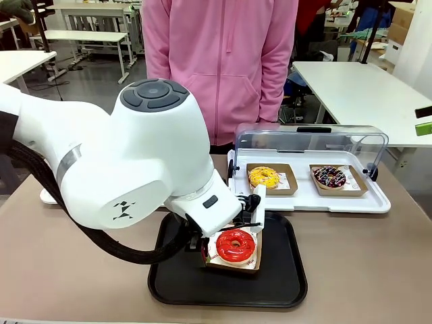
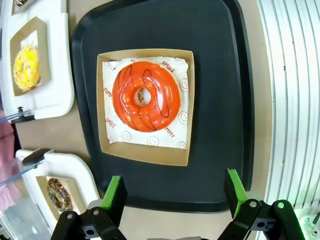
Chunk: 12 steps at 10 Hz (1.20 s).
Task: Move the first donut from the left to the tray.
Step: Pick up the Paper togo box containing the Donut indicated by the person and place it on the Handle tray.
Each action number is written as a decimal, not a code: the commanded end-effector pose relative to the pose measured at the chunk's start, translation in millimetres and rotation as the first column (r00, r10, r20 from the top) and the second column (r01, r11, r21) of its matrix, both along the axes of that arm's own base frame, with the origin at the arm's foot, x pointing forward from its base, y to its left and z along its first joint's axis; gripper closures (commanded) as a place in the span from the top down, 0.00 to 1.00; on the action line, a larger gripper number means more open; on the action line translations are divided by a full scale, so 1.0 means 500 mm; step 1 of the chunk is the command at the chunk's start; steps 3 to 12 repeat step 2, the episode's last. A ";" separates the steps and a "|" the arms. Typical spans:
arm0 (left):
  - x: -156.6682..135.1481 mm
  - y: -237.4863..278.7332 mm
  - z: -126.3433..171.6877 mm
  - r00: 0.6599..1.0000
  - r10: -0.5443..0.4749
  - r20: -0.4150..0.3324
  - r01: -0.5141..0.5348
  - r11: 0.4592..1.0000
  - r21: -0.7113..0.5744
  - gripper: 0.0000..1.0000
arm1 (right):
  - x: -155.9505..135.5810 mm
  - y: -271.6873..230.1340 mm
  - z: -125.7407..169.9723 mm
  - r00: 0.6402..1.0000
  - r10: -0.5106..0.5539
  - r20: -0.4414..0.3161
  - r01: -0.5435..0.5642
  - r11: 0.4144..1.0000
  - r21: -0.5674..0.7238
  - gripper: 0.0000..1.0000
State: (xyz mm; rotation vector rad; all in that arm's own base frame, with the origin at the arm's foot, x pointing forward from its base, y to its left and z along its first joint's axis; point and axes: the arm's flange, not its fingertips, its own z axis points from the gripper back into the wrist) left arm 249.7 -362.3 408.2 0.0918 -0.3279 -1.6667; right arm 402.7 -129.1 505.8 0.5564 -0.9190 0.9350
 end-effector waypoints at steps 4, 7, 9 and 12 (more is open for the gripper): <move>-0.001 -0.001 0.000 1.000 0.005 0.007 -0.005 1.000 -0.012 1.00 | 0.006 0.000 -0.001 0.999 0.009 0.039 -0.009 1.000 0.021 1.00; -0.001 -0.001 0.000 1.000 0.005 0.007 -0.005 1.000 -0.012 1.00 | 0.006 0.000 -0.001 0.999 0.009 0.039 -0.009 1.000 0.021 1.00; -0.001 -0.001 0.000 1.000 0.005 0.007 -0.005 1.000 -0.012 1.00 | 0.006 0.000 -0.001 0.999 0.009 0.039 -0.009 1.000 0.021 1.00; -0.001 -0.001 0.000 1.000 0.005 0.007 -0.005 1.000 -0.012 1.00 | 0.006 0.000 -0.001 0.999 0.009 0.039 -0.009 1.000 0.021 1.00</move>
